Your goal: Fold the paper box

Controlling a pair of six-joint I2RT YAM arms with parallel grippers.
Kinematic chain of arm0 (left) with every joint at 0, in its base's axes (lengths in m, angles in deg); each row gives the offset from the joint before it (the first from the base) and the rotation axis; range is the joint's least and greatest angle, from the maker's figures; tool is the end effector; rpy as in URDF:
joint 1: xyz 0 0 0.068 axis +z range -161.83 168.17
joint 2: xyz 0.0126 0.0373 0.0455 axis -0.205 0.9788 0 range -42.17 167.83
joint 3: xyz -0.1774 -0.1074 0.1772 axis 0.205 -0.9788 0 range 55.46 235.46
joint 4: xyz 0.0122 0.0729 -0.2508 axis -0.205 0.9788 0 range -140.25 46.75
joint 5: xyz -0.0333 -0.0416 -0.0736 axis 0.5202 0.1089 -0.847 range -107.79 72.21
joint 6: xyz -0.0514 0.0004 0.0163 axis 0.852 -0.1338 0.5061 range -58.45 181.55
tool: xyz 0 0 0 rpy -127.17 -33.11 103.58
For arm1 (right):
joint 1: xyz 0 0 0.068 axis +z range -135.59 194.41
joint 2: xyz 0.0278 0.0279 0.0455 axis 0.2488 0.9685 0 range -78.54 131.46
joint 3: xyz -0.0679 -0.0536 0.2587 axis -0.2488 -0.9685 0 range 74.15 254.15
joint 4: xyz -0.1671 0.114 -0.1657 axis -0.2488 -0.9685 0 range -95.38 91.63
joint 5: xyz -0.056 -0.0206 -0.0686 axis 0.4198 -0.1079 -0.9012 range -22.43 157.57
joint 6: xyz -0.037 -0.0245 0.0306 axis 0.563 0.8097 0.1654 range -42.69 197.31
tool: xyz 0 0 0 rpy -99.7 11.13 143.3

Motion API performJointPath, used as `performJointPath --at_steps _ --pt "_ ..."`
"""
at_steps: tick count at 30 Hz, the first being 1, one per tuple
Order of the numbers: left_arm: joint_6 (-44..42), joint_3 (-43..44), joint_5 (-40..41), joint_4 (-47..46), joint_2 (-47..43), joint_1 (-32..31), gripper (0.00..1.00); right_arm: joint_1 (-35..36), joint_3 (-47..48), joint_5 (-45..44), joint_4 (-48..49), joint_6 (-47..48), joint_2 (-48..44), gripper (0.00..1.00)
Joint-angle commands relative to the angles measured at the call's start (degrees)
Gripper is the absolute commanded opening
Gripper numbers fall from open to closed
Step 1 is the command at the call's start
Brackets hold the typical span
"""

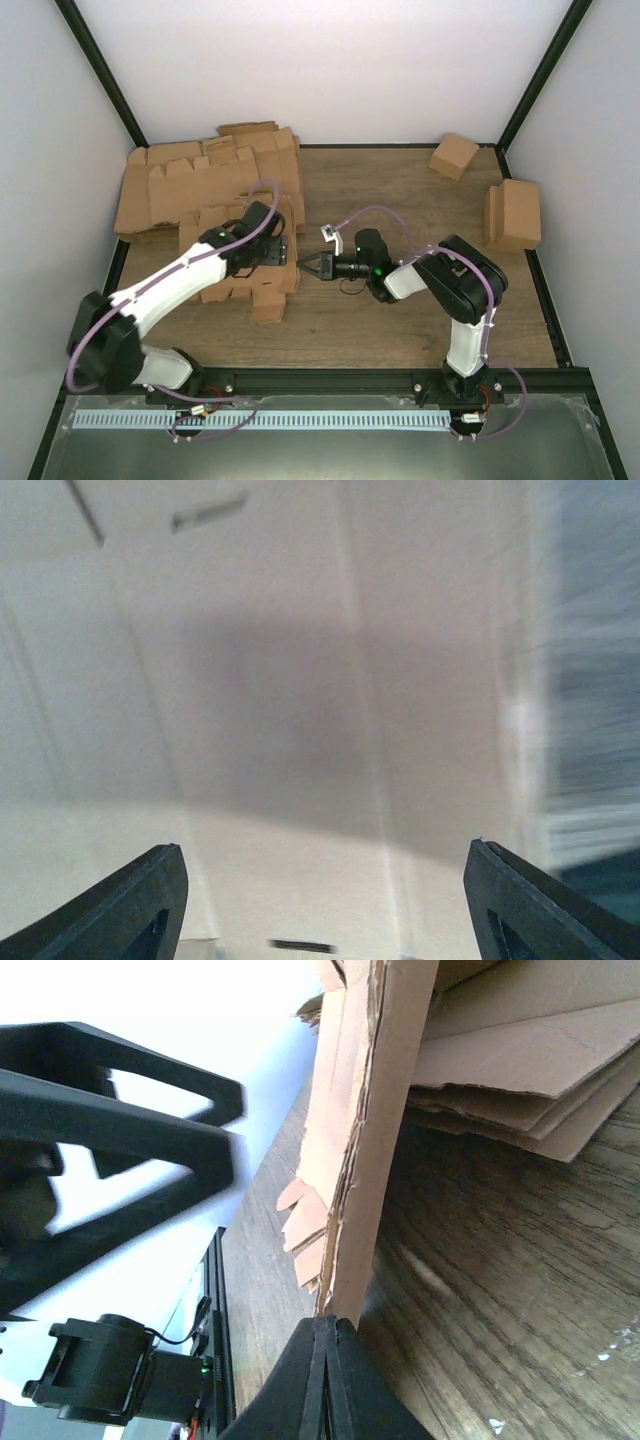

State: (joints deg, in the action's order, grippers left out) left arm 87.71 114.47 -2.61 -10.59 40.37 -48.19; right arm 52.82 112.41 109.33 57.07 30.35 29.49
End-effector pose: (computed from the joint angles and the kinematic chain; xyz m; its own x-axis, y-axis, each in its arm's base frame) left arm 0.2336 -0.1602 0.2357 -0.8555 0.1016 -0.5078 0.1114 0.9937 0.0110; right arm 0.2518 0.2300 0.1305 -0.8407 0.0294 -0.5407 -0.5196 0.2376 0.8207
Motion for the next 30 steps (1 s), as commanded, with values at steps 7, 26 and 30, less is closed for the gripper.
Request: performJointPath --at_steps 7,26,30 --pt "2.1 0.1 -12.4 -7.6 -10.2 -0.1 0.88 0.8 0.4 -2.1 -5.9 4.8 -6.6 0.01" --pt "3.9 11.4 -1.4 -8.7 5.9 3.8 0.72 1.1 1.4 -3.0 -8.0 6.2 -6.8 0.01" --pt "3.1 12.2 -1.0 -9.1 7.8 3.8 0.72 1.1 1.6 -2.9 -8.1 6.1 -6.6 0.01"
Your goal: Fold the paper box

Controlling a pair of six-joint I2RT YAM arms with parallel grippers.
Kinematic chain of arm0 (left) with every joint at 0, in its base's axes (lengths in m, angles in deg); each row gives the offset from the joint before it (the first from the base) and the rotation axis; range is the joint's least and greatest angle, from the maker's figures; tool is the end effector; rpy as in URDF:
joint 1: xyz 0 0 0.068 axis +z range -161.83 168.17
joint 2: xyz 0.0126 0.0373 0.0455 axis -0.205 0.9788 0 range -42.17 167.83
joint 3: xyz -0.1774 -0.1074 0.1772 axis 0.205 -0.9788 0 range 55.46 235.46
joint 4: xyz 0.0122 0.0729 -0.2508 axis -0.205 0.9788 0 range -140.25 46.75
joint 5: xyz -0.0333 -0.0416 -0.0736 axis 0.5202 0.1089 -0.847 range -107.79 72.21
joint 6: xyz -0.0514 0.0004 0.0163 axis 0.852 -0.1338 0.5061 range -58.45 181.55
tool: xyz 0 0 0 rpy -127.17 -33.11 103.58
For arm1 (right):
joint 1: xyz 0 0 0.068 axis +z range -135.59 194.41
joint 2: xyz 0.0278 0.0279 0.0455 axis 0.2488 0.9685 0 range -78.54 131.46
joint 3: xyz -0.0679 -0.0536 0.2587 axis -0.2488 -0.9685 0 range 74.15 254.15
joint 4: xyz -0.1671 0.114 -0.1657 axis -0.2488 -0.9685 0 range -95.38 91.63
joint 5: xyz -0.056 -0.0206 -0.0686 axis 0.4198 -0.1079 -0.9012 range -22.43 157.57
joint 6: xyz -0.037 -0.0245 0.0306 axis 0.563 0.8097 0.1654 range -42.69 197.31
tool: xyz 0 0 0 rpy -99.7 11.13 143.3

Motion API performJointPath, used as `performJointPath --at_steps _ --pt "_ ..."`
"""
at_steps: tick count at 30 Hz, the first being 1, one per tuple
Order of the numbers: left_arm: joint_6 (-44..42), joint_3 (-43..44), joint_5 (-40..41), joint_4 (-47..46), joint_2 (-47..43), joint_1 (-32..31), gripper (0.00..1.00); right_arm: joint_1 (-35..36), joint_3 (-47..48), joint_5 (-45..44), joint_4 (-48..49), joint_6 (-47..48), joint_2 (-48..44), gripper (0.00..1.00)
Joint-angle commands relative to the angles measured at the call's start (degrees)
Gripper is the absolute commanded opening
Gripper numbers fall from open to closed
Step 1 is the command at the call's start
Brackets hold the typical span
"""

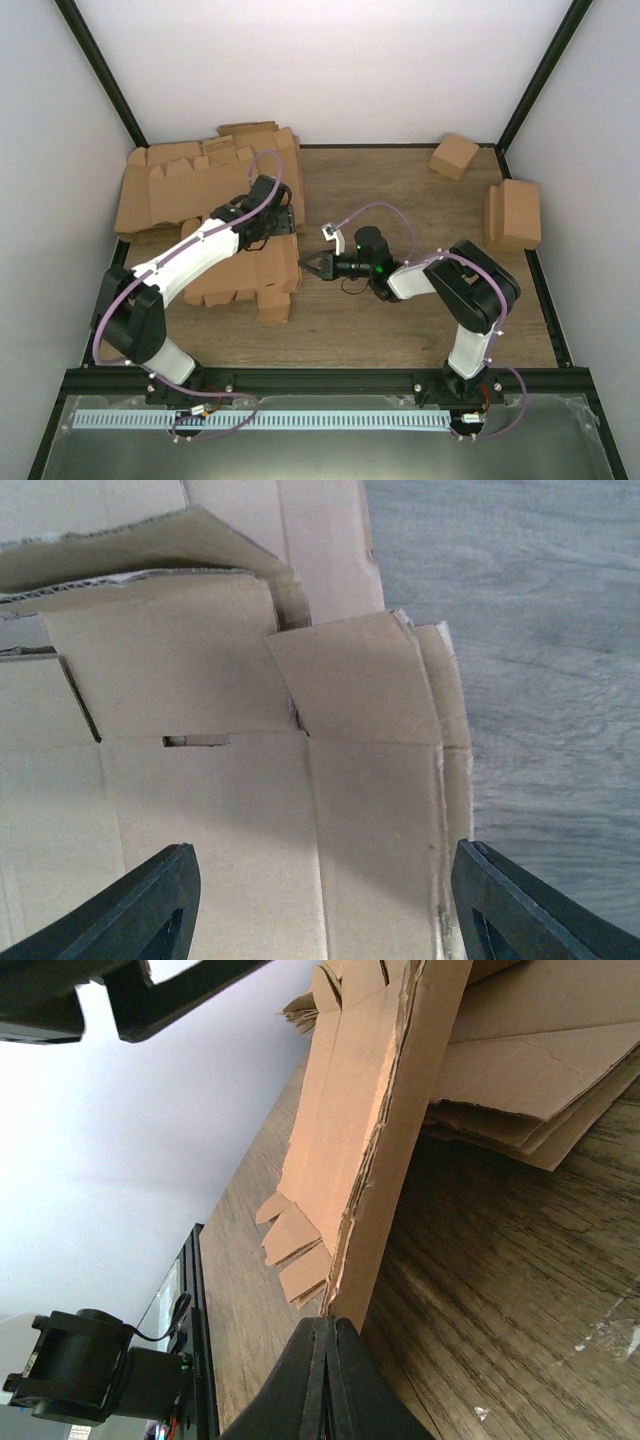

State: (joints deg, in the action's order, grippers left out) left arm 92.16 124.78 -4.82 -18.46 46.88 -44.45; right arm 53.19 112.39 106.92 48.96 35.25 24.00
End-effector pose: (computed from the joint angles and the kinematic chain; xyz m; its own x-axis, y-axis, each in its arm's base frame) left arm 0.2857 -0.1732 0.2661 -0.7751 -0.0929 -0.6250 0.0152 0.9861 -0.1655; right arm 0.2468 0.2273 0.1468 -0.8101 0.0138 -0.5861 -0.5581 0.2879 0.7782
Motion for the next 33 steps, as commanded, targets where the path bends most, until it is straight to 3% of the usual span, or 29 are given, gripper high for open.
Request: performJointPath --at_steps 1,26,33 --pt "-1.5 1.9 1.0 -1.5 1.6 0.1 0.72 0.7 1.7 -0.5 -0.1 1.3 -1.1 0.01" --pt "-4.5 5.7 1.3 -0.8 8.6 0.2 0.71 0.7 2.5 -0.2 -0.5 1.7 -0.5 0.01" --pt "-5.2 7.2 6.3 4.1 9.5 0.1 0.52 0.8 2.5 -2.0 -2.0 2.1 -0.9 0.01"
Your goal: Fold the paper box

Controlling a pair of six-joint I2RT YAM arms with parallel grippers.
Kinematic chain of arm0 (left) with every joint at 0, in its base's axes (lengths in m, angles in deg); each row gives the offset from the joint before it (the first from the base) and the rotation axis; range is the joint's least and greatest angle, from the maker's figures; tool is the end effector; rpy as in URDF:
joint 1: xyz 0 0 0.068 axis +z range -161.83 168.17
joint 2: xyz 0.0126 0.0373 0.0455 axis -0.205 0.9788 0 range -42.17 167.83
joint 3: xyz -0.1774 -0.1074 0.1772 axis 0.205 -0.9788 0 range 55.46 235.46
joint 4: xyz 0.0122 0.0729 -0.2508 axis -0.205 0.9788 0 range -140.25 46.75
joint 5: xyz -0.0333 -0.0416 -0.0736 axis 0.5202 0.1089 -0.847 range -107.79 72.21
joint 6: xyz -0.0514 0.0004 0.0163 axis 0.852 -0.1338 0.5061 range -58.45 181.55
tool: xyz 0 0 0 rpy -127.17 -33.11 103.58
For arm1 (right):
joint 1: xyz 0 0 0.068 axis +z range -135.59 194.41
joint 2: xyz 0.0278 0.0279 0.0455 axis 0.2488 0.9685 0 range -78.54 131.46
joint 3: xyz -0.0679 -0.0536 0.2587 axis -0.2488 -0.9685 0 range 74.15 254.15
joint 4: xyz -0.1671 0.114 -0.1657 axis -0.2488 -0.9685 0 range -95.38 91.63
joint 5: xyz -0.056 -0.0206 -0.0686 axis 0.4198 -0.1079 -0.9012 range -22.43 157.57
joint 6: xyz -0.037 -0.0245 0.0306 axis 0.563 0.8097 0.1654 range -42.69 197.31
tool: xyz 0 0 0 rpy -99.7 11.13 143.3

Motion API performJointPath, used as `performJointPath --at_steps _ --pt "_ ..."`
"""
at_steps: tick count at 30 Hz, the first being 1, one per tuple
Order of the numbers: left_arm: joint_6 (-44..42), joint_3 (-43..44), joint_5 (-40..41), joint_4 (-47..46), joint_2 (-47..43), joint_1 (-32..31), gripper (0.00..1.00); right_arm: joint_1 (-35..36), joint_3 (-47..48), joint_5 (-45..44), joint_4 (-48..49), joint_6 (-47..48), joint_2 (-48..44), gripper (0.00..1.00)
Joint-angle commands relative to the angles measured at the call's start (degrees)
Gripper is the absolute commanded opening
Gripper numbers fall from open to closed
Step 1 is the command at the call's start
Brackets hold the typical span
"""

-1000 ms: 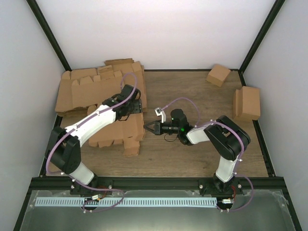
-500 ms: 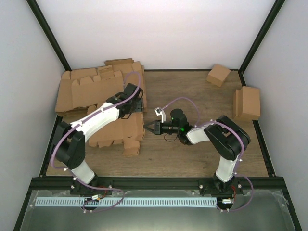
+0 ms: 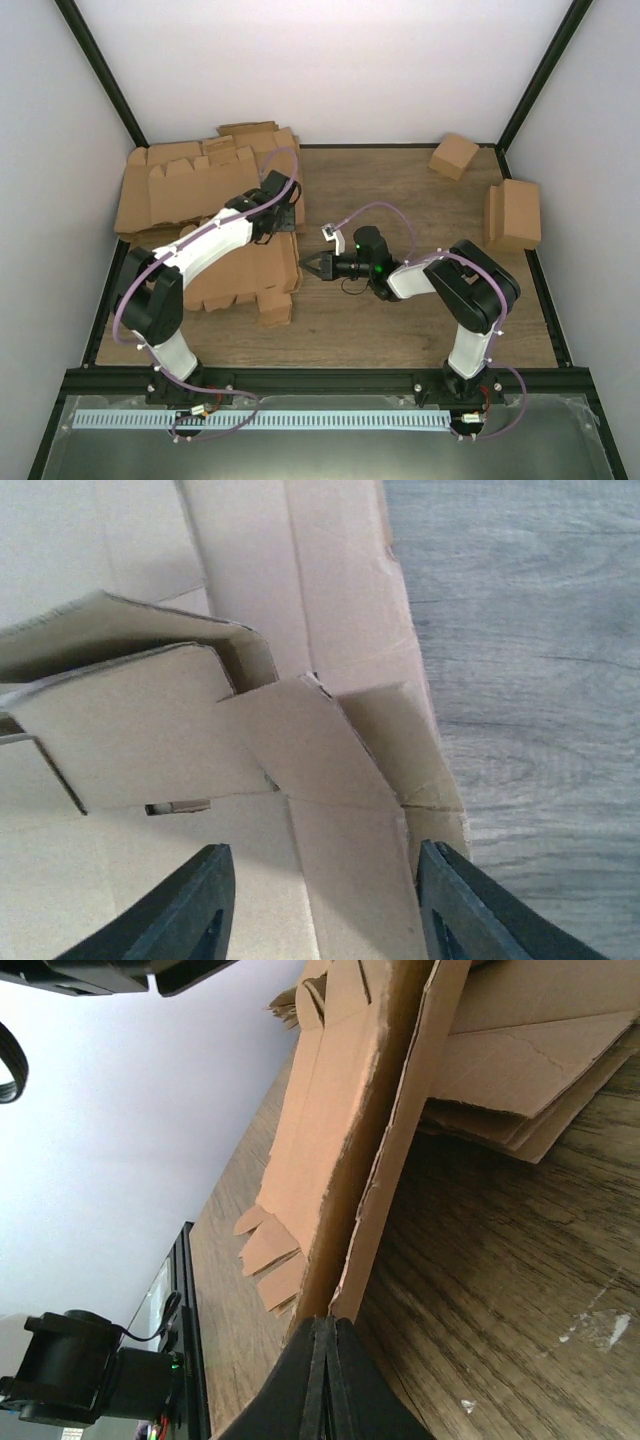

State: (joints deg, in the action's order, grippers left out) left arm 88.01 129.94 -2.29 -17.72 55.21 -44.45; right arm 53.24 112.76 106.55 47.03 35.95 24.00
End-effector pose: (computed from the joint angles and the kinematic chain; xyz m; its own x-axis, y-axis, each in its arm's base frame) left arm 0.3120 -0.1882 0.2460 -0.7955 -0.0005 -0.6060 0.0418 0.9976 -0.0557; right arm 0.2471 0.2277 0.1452 -0.8149 0.0036 -0.5795 -0.5509 0.3054 0.7766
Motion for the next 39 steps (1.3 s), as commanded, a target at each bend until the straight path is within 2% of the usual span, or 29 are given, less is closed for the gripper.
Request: performJointPath --at_steps 1,6,9,17,20,27,30,35,39 --pt "-1.4 2.4 4.7 4.3 1.4 0.1 0.49 0.7 2.0 -2.0 -0.7 1.4 -1.0 0.01" --pt "-1.7 2.7 8.4 7.0 -0.3 0.0 0.18 0.7 2.2 -5.6 -3.8 1.4 -1.2 0.01" --pt "-2.2 3.0 7.7 7.0 -2.2 0.1 0.05 0.6 2.0 -8.7 -5.6 0.5 -1.0 0.01" --pt "-3.7 4.6 5.5 9.8 -4.7 0.0 0.04 0.6 1.7 -13.1 -8.7 -0.7 -0.9 0.01" --pt "-4.3 5.2 4.0 11.2 -5.8 0.0 0.04 0.6 1.8 -12.9 -8.8 -0.7 -0.8 0.04" --pt "-5.4 7.9 1.2 15.0 -8.5 0.0 0.04 0.6 3.0 -10.9 -9.6 0.4 -1.1 0.35" --pt "-6.0 11.3 3.8 18.7 -9.5 0.0 0.04 0.6 4.3 -11.0 -13.5 2.9 -3.0 0.49" --pt "-8.5 20.6 11.0 25.9 -12.2 -0.1 0.04 0.6 6.8 -10.6 -18.5 5.4 -3.9 0.57" --pt "-11.2 29.5 6.2 27.7 -15.3 -0.1 0.04 0.6 7.2 -11.5 -20.2 5.1 -6.1 0.57"
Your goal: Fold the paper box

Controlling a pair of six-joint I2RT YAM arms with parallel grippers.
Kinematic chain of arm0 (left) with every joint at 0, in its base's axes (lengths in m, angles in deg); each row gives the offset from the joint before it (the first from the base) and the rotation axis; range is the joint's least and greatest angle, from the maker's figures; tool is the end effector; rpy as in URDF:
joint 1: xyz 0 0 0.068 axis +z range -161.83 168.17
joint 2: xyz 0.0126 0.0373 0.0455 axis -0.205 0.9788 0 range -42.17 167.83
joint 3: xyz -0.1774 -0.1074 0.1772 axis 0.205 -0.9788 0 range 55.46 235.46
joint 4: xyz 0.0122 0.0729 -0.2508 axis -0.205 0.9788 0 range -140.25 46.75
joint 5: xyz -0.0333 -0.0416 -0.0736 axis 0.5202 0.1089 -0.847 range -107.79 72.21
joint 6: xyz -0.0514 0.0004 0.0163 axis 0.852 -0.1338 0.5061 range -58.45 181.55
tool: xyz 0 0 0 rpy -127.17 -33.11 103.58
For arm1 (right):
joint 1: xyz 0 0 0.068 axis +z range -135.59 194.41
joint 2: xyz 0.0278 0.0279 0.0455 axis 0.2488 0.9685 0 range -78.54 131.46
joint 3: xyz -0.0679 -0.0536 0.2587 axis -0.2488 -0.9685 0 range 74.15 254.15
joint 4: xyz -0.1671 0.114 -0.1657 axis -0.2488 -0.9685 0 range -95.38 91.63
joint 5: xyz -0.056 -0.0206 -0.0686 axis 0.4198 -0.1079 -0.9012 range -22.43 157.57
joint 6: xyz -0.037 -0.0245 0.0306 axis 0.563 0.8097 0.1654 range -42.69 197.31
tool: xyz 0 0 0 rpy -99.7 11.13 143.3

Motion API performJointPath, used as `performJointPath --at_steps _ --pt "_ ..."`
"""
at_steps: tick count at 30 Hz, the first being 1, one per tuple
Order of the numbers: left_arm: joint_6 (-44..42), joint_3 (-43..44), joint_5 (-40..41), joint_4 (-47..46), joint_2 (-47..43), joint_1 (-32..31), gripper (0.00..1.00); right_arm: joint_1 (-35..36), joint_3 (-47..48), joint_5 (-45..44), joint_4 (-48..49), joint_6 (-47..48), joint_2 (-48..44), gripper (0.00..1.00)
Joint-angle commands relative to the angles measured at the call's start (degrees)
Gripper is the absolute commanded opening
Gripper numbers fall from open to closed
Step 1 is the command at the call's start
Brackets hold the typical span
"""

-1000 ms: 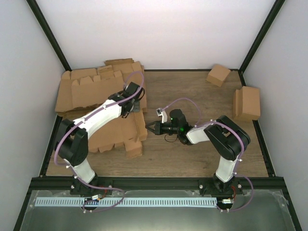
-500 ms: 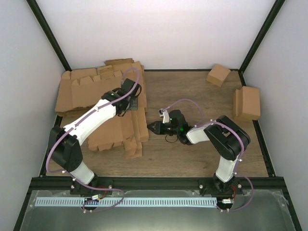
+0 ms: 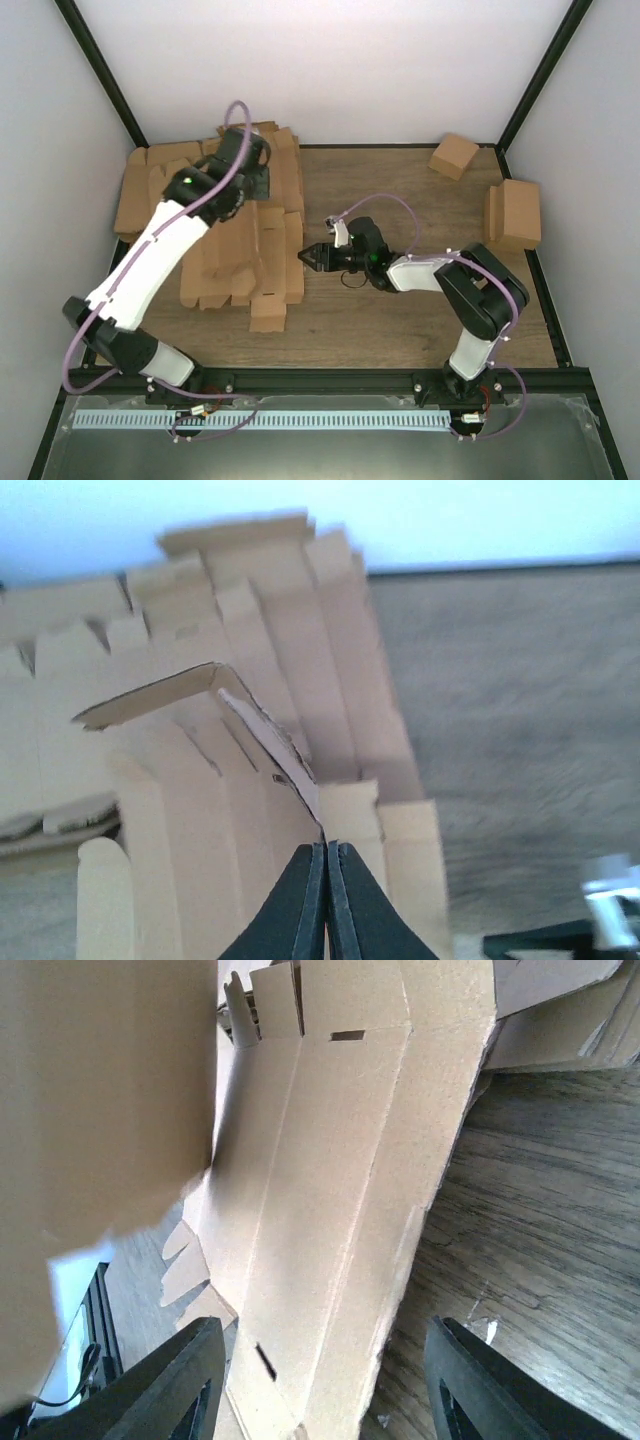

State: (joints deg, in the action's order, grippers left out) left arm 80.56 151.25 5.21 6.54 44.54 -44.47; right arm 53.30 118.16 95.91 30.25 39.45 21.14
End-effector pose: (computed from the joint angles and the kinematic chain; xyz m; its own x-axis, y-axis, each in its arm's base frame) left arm 0.2679 -0.1548 0.3959 -0.6786 0.0787 -0.7303 0.0573 0.9969 0.0543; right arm 0.2586 0.2304 0.1573 -0.8206 0.0323 -0.5706 -0.4788 0.5065 0.7171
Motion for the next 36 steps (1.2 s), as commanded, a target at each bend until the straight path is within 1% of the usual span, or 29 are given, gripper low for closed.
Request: performJointPath --at_steps 1,5,7,10,12,13,14,16,18,20,21,22,23,24,25,26,27,29,31,34,36 --pt "-4.0 10.0 -3.7 3.2 -5.5 0.0 0.04 0.6 1.8 -1.4 -4.1 2.0 -4.6 0.58" --pt "-3.8 14.7 -16.7 -2.1 -9.3 -0.1 0.05 0.6 3.6 -4.4 -11.0 4.7 -10.8 0.58" --pt "-2.6 14.0 -24.4 -7.0 -11.2 0.0 0.05 0.6 3.4 -7.4 -14.1 5.7 -14.4 0.58" --pt "-0.3 10.6 -31.5 -14.2 -11.7 -0.2 0.05 0.6 2.3 -17.5 -21.7 5.2 -20.9 0.58" --pt "0.1 8.9 -32.5 -15.7 -9.4 -1.2 0.05 0.0 1.6 -26.7 -27.9 4.0 -25.3 0.59" --pt "0.0 8.2 -32.6 -15.8 -7.8 -1.8 0.05 -0.5 1.1 -30.0 -30.4 3.5 -27.7 0.59" --pt "-0.2 7.4 -32.8 -15.9 -6.0 -2.6 0.05 -0.9 0.4 -33.0 -33.1 3.1 -30.0 0.62" --pt "0.4 5.1 -33.5 -17.2 -2.7 -4.7 0.04 -1.9 -0.9 -38.5 -37.6 2.1 -35.1 0.68" --pt "1.8 2.9 -34.9 -20.2 0.3 -8.5 0.04 -2.4 -2.7 -43.5 -41.3 1.3 -40.5 0.77" --pt "3.9 1.4 -36.0 -24.4 3.1 -12.2 0.05 -2.6 -4.1 -47.5 -43.6 1.6 -45.1 0.81" --pt "4.8 1.2 -36.8 -25.8 4.6 -14.1 0.07 -2.7 -4.0 -49.4 -45.8 1.0 -46.5 0.82" --pt "5.9 1.5 -38.1 -26.9 6.0 -15.7 0.17 -2.7 -3.7 -51.1 -48.1 0.6 -47.6 0.83" --pt "6.2 2.3 -39.9 -27.4 7.3 -16.7 0.46 -2.7 -3.2 -52.3 -50.1 0.2 -48.6 0.84" --pt "6.4 3.1 -41.8 -27.4 8.2 -17.2 0.67 -2.7 -2.8 -53.1 -52.2 0.0 -49.2 0.85" --pt "6.5 3.9 -42.5 -27.0 8.6 -17.4 0.83 -2.7 -2.6 -53.4 -53.1 0.2 -49.8 0.85" --pt "6.3 4.5 -41.2 -26.0 8.3 -17.4 0.94 -2.7 -2.5 -53.3 -53.4 0.5 -50.5 0.85" --pt "5.7 4.6 -38.4 -24.8 7.5 -17.5 0.99 -2.6 -2.6 -52.7 -53.1 1.0 -51.1 0.85" --pt "4.0 5.0 -32.1 -21.2 5.5 -16.8 1.0 -2.7 -3.0 -50.8 -51.9 2.9 -52.0 0.85" --pt "3.4 5.5 -25.8 -15.7 3.0 -14.6 1.0 -2.7 -3.2 -46.9 -50.0 5.3 -52.1 0.85" --pt "5.3 2.6 -20.7 -8.0 -1.0 -6.7 1.0 -2.7 -3.5 -40.0 -46.8 9.4 -50.6 0.85" --pt "7.0 -3.6 -19.5 -5.8 -4.7 0.7 0.99 -2.6 -3.5 -35.7 -45.2 10.2 -48.3 0.85"
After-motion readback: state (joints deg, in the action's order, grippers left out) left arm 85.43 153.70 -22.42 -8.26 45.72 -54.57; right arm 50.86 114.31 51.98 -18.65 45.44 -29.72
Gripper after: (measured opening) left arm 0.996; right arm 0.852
